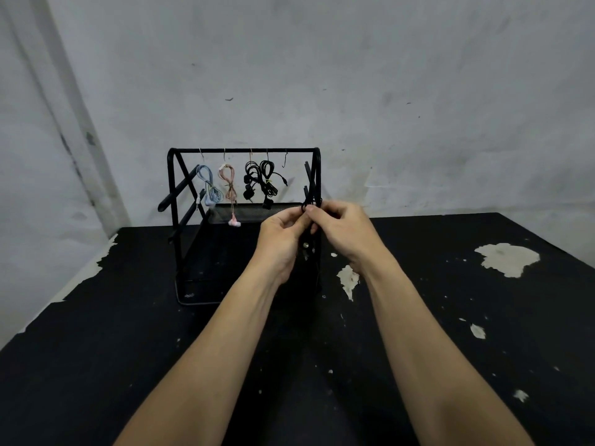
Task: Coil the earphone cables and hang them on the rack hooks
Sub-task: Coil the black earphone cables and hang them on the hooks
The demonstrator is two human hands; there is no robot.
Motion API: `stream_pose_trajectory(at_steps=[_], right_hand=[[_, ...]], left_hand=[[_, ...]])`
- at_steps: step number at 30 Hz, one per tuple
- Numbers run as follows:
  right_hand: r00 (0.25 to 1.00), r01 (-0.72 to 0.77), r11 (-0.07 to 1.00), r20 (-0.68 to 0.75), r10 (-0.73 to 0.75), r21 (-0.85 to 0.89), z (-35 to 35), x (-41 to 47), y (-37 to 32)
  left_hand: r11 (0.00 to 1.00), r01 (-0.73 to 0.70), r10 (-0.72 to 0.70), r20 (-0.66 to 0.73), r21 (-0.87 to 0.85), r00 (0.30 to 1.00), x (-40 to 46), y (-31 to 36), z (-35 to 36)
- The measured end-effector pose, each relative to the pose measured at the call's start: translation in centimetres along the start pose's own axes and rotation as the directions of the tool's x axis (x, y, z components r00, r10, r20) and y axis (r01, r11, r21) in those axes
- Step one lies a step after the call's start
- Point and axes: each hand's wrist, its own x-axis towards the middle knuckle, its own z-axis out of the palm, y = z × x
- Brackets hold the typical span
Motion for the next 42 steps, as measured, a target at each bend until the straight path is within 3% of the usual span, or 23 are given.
stream_pose_trajectory(at_steps=[7,14,27,36,42], right_hand=[[0.997,-0.038,0.988,-0.063,0.047,0.147,0.2,0.5,0.7],[0.993,-0.113,0.969,-0.007,0.117,0.219,0.6,0.3,0.3],[0.989,-0.069,0.982,-0.120,0.090,0.173,0.3,0.2,0.4],[0.999,-0.037,0.974,-0.011,0.041,0.223,-0.4,0.4,0.6],[1.000,-0.012,0.956,0.028,0.004,0.292,-0.3,0.5,0.7]], left_hand=[[0.999,-0.048,0.049,-0.038,0.023,0.998,-0.3,-0.6,0.3],[0.970,-0.095,0.101,-0.014,0.225,0.995,-0.5,-0.5,0.3],[0.981,-0.061,0.066,-0.022,0.183,0.998,-0.5,0.0,0.8],[0.998,-0.008,0.009,-0.011,0.068,1.000,-0.4,-0.1,1.0],[0.985,0.153,-0.149,0.054,-0.078,0.987,-0.4,0.6,1.1]])
